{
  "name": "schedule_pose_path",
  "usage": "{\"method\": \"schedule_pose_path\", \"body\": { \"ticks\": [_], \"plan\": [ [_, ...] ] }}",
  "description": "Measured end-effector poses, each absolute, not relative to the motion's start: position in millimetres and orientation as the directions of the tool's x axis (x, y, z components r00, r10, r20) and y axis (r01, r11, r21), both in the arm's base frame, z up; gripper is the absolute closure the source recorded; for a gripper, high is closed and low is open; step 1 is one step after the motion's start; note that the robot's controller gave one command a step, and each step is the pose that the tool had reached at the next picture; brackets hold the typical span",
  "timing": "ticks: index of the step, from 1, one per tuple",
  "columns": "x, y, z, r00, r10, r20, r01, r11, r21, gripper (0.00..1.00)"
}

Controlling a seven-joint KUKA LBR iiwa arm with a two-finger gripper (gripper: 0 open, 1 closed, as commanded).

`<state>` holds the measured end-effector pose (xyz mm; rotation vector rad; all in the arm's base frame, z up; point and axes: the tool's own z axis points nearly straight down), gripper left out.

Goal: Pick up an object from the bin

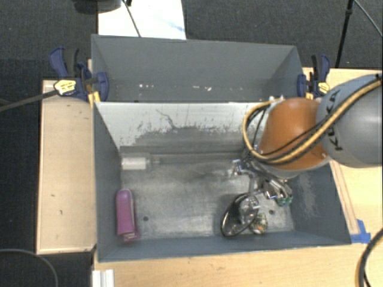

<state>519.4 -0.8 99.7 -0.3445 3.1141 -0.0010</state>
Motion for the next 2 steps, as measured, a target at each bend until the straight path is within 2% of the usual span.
{"method": "schedule_pose_path", "body": {
  "ticks": [1,2],
  "plan": [
    [515.7,-1.6,98.7,-0.976,-0.216,0.012,-0.216,0.976,0.001,1.00],
    [505.7,8.4,303.3,-0.695,-0.719,-0.006,-0.719,0.695,-0.006,1.00]
  ]
}}
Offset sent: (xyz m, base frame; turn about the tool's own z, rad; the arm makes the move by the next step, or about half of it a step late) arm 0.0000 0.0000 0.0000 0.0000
